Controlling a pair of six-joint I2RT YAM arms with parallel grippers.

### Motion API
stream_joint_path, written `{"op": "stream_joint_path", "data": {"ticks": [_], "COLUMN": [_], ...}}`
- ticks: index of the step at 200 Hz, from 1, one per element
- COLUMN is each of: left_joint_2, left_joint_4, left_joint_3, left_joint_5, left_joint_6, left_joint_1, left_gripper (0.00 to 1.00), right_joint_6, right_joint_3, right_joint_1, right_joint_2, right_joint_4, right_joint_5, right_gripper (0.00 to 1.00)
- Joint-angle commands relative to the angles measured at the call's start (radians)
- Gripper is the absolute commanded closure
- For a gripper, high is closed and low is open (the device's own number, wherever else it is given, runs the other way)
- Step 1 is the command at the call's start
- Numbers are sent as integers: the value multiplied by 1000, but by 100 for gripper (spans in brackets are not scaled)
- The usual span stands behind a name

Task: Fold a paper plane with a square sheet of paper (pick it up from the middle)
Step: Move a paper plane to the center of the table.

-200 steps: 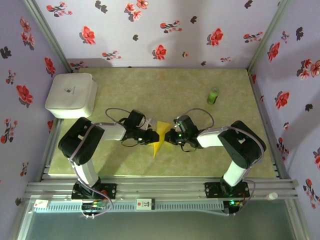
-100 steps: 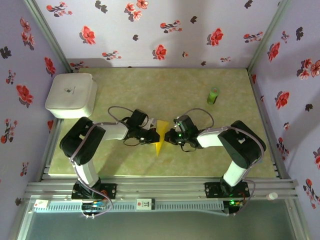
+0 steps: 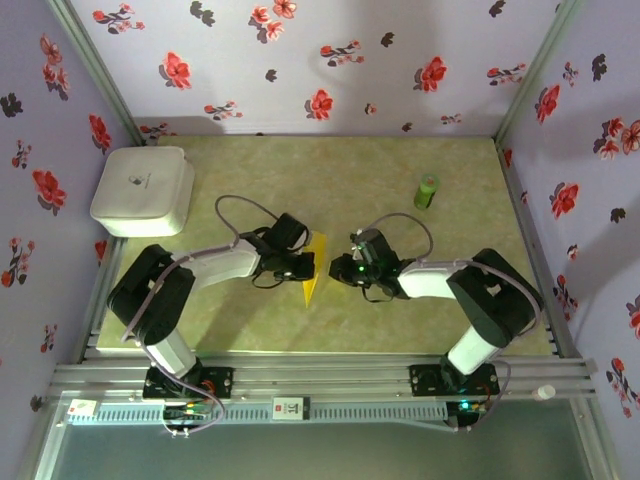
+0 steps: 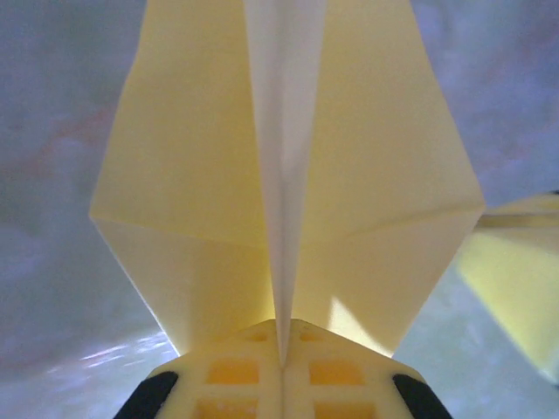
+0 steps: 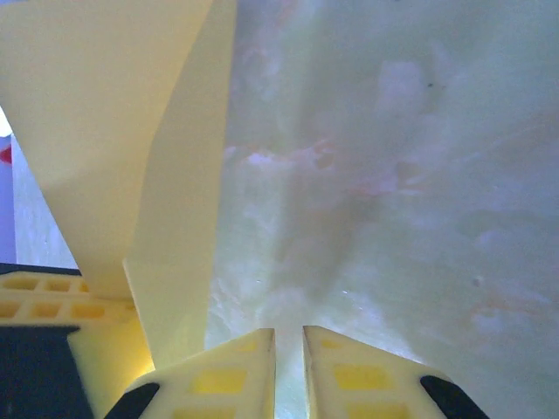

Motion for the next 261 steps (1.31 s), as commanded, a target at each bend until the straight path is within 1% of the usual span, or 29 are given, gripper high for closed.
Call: {"op": "stream_joint_path", "data": {"ticks": [1, 9, 66, 128, 261], "left_joint_2": [-12, -6, 35, 69, 119], "left_joint_4": [-115, -128, -168, -180, -201], "left_joint_3": [39, 47, 90, 114, 149], "left_joint_5": [-122, -136, -170, -170, -174], "left_joint_6": [10, 4, -1, -15, -19], "left_joint_1": [-11, -11, -26, -35, -49], "left_gripper": [96, 95, 94, 93, 88], "right_joint_6": [11, 13, 19, 24, 24], "right_joint_3": [-25, -27, -32, -33, -38], "right_joint_1": [-3, -6, -9, -9, -11], "right_joint_2": [-37, -45, -101, -102, -93], "right_joint_4": [-34, -36, -49, -42, -38], "right_joint_5": [63, 68, 83, 81, 80], "right_gripper": [84, 84, 83, 83, 83]}}
